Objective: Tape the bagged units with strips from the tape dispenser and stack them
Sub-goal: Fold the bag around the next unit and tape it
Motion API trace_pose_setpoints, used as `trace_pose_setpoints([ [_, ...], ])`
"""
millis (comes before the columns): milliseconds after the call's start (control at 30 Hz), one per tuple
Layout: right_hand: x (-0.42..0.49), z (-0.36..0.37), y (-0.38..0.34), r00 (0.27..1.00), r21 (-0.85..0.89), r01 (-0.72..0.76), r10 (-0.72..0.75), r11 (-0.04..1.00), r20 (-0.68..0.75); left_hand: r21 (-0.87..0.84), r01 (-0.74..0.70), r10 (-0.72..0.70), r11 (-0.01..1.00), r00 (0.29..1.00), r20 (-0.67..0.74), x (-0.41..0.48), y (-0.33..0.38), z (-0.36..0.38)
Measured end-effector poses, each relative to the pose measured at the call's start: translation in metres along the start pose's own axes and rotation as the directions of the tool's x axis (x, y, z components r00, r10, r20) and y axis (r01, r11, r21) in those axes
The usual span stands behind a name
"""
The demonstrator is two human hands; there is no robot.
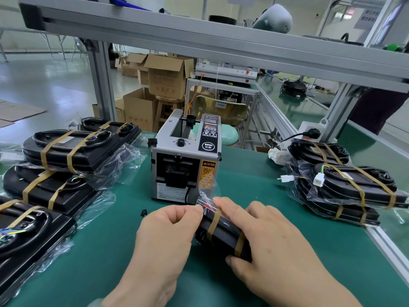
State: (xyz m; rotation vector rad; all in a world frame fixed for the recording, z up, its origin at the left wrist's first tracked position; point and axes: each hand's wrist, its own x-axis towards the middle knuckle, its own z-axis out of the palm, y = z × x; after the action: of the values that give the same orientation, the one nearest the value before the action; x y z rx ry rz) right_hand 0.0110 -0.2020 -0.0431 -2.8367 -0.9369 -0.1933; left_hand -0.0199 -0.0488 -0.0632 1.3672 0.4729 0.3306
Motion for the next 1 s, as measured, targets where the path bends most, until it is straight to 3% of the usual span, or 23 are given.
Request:
trace_pose_setpoints([
  [367,0.000,0.001,0.001,1.000,0.002,0.005,-0.005,1.000,-0.015,0.086,-0.119,0.126,0.989,0.988,-0.086,0.001,-0.001,0.005],
  [1000,0.000,0.004,0.003,0.997,-0.027,0.031,-0.033,0.999,-0.069,0.079,-0.141,0.150,0.987,0.981,-0.122,0.008,-0.011,0.011],
])
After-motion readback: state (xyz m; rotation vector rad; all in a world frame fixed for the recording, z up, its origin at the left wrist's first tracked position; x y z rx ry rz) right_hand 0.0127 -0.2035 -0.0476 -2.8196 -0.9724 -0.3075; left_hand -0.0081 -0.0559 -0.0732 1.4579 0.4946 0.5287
